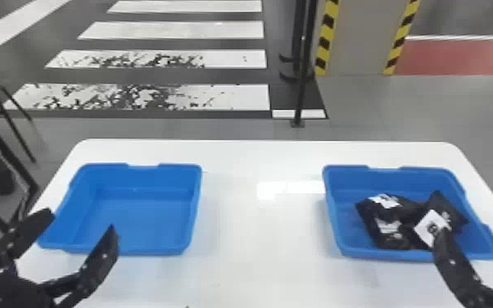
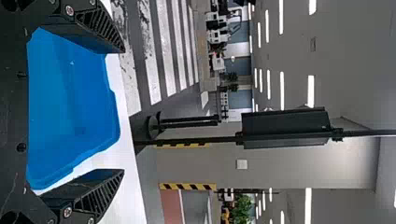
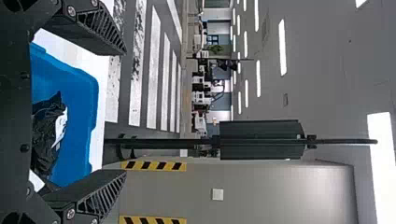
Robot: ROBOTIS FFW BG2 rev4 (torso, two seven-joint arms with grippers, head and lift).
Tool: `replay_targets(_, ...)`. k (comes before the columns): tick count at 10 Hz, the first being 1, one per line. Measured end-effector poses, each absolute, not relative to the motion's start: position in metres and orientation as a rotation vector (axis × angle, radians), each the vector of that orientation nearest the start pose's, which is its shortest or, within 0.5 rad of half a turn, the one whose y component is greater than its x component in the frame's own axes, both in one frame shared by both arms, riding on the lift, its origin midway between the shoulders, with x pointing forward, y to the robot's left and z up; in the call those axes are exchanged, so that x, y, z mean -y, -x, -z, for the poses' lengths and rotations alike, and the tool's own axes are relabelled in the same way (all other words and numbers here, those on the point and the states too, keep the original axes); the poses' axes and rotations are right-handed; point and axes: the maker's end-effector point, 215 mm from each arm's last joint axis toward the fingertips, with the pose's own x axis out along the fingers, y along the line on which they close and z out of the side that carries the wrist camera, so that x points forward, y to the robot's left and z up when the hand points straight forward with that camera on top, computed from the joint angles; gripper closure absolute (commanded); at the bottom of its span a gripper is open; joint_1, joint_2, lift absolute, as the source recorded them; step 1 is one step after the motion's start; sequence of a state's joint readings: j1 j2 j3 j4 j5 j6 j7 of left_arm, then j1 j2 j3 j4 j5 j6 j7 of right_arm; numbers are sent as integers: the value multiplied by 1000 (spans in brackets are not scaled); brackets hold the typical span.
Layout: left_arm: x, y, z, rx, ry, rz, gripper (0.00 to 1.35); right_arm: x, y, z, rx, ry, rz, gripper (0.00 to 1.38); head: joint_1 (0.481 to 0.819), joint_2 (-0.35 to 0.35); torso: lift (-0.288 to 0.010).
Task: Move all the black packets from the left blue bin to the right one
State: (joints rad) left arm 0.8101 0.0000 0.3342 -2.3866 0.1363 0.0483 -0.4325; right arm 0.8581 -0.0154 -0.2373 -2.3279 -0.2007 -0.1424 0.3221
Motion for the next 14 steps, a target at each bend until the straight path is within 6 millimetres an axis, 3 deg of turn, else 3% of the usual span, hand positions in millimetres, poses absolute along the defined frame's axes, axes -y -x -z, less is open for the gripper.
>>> replay_targets(14,-284,-351,286,-60,-66,204,133,270,-342,275,47,-21,-158,128,695,23,-140)
